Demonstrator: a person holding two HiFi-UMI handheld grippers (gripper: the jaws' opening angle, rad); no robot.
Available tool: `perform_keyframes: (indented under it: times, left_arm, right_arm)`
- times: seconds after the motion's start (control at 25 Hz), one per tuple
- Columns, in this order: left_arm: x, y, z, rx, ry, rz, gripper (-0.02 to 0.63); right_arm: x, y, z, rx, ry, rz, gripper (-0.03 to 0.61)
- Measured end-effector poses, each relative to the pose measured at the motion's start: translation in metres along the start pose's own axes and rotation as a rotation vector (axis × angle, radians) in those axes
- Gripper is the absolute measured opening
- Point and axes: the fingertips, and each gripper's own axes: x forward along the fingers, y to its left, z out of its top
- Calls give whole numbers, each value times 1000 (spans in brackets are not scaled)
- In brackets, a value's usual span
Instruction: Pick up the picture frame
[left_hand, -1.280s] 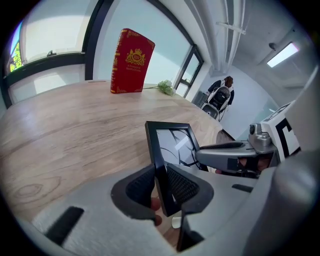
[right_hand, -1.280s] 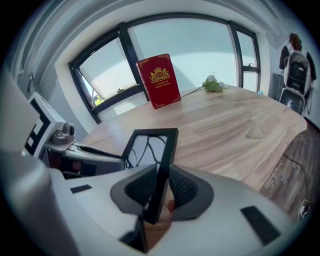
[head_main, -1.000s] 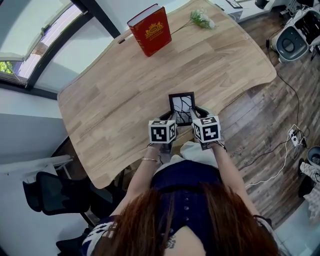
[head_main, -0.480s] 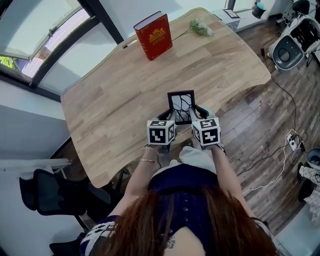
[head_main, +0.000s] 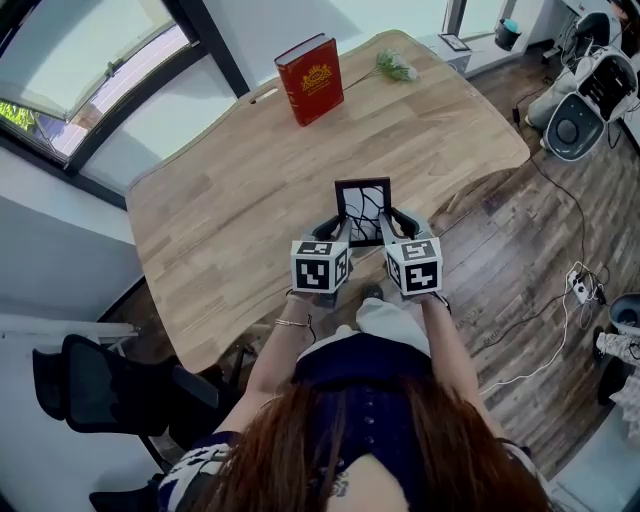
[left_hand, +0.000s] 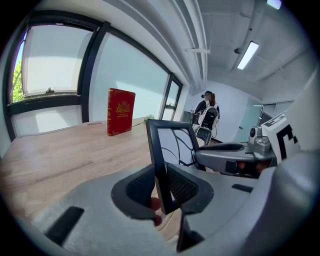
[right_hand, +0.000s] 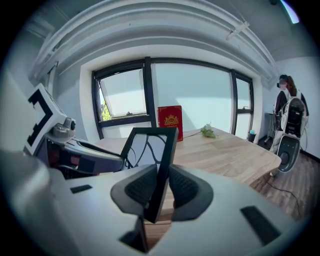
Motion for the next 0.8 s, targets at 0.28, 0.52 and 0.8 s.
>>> perform_keyframes:
  times: [0.28, 0.52, 0.8]
  left_arm:
    - [-30, -9, 8, 33, -51, -12, 91]
    - [-66, -19, 19, 74, -108, -18, 91]
    - [-98, -28, 29, 115, -158, -31, 91]
  right_arm:
    - [-27, 16, 14, -30, -53, -27, 78]
    - [-59, 35, 30, -45, -113, -47, 78]
    - [-86, 51, 44, -59, -163, -64, 78]
